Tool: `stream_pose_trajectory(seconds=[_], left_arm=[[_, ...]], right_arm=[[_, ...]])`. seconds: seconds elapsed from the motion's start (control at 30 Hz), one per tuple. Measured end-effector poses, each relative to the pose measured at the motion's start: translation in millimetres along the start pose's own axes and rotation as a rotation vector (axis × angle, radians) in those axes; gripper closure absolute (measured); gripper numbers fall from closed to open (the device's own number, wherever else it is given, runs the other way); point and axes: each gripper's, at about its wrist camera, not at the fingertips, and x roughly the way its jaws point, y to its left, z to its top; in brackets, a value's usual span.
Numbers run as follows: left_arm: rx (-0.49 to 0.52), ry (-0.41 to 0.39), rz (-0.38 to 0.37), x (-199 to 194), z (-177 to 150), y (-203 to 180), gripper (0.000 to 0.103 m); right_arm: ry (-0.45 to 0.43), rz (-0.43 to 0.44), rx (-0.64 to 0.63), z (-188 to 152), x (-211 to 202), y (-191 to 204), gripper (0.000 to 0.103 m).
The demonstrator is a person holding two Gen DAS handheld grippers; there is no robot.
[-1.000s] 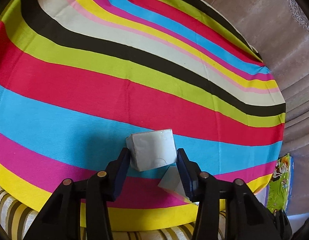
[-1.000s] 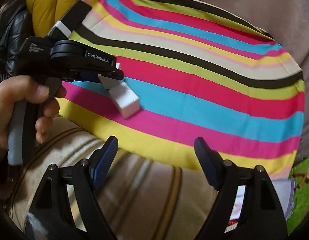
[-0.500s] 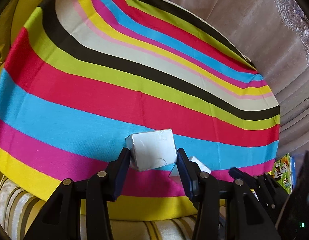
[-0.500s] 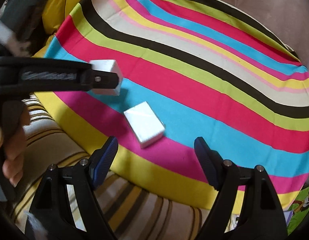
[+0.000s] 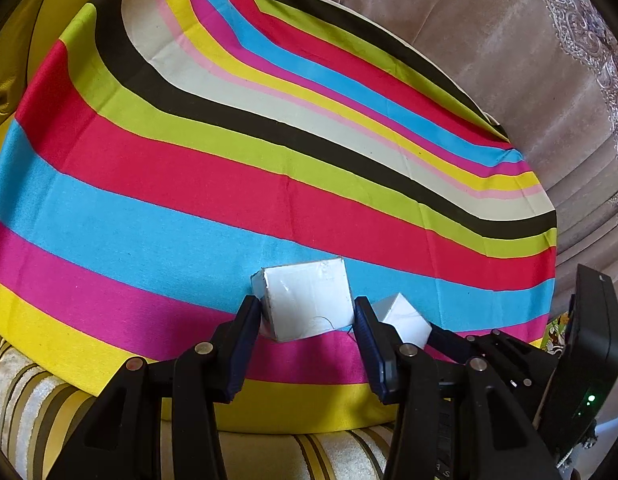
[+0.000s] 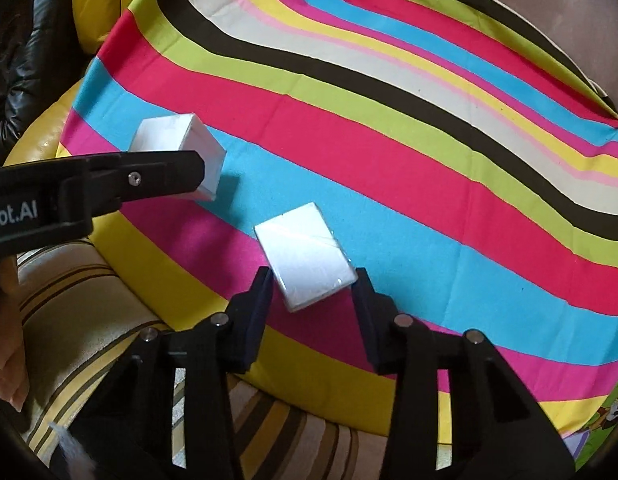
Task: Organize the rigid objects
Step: 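Grasp the other white cube with the right gripper while the left holds its cube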
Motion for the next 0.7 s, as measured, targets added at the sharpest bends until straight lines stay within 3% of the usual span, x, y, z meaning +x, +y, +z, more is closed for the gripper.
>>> stream_pose_trajectory(seconds=[0.7], left_arm=[[0.101, -0.057, -0.012, -20, -24, -40, 0.055]], right_arm=[[-0.091, -0.089, 0.216, -40, -48, -44, 0.06]])
